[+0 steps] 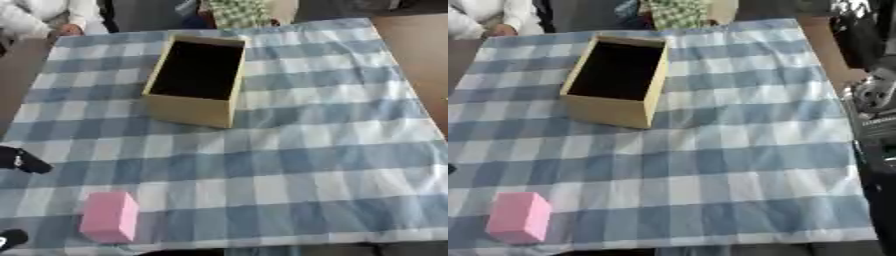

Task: Pick up objects on the table and place them in the box.

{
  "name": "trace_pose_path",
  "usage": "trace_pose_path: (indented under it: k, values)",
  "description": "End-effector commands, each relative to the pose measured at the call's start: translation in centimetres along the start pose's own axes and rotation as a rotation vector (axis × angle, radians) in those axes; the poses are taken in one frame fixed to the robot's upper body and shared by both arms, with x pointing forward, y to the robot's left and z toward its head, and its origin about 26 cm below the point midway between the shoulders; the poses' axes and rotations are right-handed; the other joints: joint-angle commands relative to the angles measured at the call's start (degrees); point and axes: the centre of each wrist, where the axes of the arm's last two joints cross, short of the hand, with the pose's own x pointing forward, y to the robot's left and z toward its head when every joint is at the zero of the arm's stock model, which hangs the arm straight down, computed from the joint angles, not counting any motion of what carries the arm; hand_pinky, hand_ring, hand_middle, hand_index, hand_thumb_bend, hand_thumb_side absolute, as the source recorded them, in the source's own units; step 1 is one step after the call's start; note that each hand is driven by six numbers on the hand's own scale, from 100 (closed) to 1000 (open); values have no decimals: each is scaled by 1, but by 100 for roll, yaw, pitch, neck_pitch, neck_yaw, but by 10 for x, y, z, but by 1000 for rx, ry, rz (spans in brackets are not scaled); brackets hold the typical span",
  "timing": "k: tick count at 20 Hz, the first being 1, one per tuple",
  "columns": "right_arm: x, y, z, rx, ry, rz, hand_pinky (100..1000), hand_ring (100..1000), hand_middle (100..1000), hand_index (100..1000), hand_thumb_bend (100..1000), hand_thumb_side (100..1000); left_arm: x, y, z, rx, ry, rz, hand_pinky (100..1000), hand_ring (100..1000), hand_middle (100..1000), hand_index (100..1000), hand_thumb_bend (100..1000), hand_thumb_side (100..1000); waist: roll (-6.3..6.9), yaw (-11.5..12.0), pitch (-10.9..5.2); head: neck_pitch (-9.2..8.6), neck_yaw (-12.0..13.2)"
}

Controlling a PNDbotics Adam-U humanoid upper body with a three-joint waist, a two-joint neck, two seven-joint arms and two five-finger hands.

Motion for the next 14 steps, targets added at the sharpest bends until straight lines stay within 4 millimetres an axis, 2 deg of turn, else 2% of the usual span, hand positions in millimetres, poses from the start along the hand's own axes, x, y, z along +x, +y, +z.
trace_pose_path:
  k: [1, 7, 14]
  values:
    - [4, -4, -7, -4, -30, -1, 850, 683, 684, 756, 100, 914, 5, 8, 4, -28, 1, -23, 922, 879, 832, 930, 472, 260, 17, -9, -89, 37, 1]
    - [4, -3, -7, -2, -29, -6, 851, 682, 682, 755, 100, 913, 8, 10, 1, -66, 22, -44, 945, 898, 849, 933, 577, 320, 64, -20, -114, 37, 26]
    - [4, -3, -6, -3, -26, -9, 851, 680, 681, 755, 100, 912, 12, 2, -8, -72, 96, -38, 937, 891, 833, 922, 585, 309, 96, -52, -119, 37, 61]
